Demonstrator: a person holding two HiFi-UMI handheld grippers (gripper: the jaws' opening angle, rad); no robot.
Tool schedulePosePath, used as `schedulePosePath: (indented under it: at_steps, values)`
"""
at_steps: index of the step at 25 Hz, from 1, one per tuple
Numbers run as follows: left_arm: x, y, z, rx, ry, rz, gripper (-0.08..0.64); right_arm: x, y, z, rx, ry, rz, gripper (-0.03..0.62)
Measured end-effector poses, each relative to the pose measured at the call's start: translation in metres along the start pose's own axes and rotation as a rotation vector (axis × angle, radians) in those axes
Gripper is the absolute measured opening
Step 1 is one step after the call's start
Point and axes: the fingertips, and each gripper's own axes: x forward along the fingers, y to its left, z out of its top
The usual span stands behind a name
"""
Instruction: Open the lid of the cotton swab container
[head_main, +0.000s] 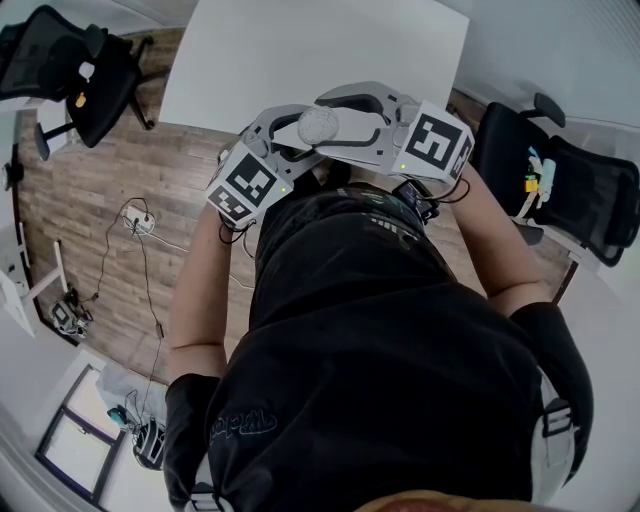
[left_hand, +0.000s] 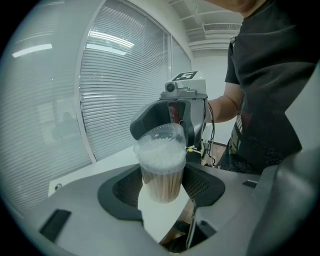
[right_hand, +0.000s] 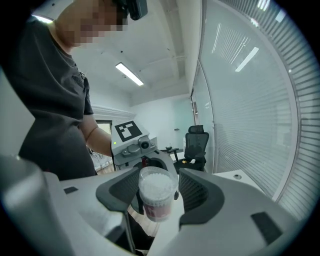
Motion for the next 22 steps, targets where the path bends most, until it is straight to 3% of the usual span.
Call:
schedulePosePath:
  at_steps: [12,22]
  values:
    - [0.009,-0.015,0.002,0.019,0.001,-0.049,0.256,-0.016,-0.034,0.026,-0.027,-0.079,-0.123,0.258]
    - [0.003,-0.023,0.006,0.043,-0.015,-0.066,0.256,-0.016,-0.067,-0.008,0.103,-0.049,-0.204,0.258]
